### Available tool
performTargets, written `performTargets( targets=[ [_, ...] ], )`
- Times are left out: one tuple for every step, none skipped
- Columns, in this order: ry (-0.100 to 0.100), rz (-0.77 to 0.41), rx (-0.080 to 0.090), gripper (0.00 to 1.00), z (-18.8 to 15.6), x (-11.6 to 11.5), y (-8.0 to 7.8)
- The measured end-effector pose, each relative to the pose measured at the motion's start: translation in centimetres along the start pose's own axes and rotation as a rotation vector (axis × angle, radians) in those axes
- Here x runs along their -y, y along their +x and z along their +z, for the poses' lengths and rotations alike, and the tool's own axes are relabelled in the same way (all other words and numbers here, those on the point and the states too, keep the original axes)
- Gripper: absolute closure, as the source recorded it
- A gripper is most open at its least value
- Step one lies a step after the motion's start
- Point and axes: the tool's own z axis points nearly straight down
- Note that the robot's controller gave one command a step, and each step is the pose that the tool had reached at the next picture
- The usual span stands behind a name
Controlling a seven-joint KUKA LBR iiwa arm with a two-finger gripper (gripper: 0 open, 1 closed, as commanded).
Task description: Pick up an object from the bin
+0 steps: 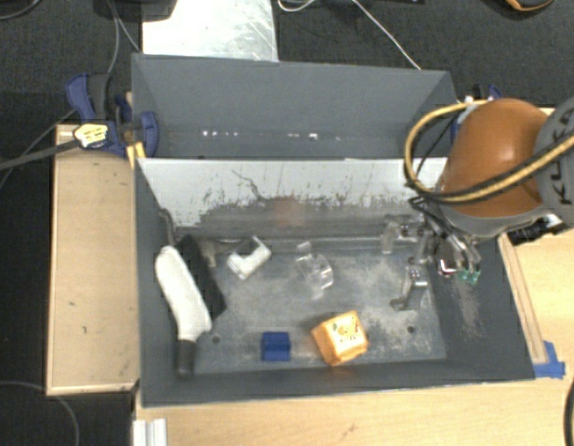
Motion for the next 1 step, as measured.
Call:
performTargets(
  targets=[
    [0.001,-0.002,0.009,0.0,-0.47,-0.01,-0.17]
  ],
)
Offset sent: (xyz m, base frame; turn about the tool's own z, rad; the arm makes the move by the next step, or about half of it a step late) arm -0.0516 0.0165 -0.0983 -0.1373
